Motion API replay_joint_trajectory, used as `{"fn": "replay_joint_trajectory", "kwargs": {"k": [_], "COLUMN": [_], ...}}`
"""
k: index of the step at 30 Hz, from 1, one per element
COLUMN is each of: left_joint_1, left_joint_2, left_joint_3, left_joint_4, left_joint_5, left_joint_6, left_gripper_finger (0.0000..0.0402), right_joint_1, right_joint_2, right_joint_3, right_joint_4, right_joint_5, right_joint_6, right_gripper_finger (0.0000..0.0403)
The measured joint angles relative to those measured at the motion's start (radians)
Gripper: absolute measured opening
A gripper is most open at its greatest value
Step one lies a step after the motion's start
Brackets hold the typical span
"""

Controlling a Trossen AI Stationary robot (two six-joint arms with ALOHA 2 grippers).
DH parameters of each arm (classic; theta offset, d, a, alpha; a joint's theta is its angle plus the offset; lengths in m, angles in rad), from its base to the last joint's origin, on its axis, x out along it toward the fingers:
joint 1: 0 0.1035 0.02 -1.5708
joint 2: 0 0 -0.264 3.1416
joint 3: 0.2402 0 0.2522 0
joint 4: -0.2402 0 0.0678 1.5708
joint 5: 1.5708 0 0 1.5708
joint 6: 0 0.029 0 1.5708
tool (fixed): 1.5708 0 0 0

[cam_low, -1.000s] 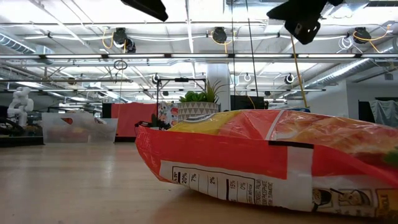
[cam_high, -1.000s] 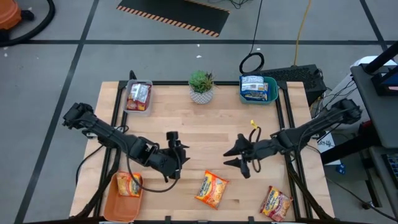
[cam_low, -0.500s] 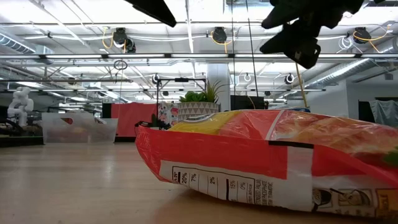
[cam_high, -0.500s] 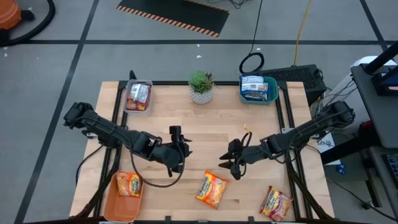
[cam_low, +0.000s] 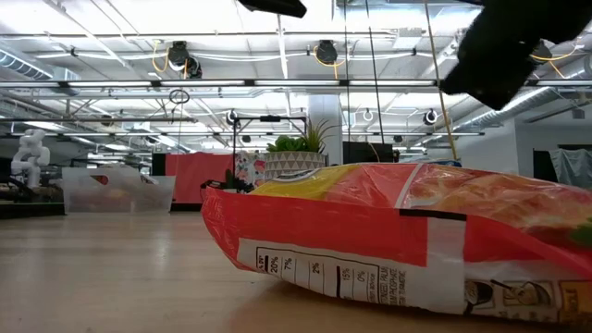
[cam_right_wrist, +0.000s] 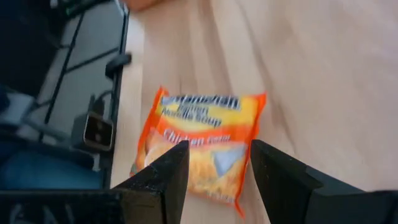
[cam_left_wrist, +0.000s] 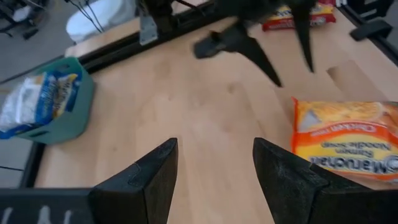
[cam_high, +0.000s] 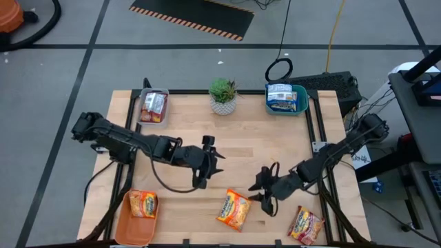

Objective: Sort Maruchan noodles
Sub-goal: Put the orange noodle pack into the orange bin

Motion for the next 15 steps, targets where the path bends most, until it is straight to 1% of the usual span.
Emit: {"fn": "replay_joint_trajectory", "kwargs": {"k": [3,8,12,15], "left_joint_1": [0.021,0.056,0.078,0.085], "left_joint_2": [0.0,0.0,0.0,0.0], "left_joint_3": [0.0,0.0,0.0,0.0], "left_joint_4": [0.016,0.051,0.076,0.088], "left_joint_5": [0.001,0.003,0.029,0.034], "left_joint_6": [0.016,0.029,0.03,0.041], "left_gripper_finger": [0.0214,0.0214,0.0214,0.0214], "right_joint_1": [0.027,0.046,0.056,0.075], "right_joint_2": [0.041,0.104,0.129,0.131], "right_joint_3": [0.0,0.0,0.0,0.0], "right_joint_4": [0.002,-0.008,-0.01,-0.008], "right_joint_5": [-0.002,-0.018,0.031,0.034], "right_joint_6": [-0.01,-0.084,-0.151,-0.167], "right_gripper_finger": [0.0164,0.0164,0.0165,0.0165]}}
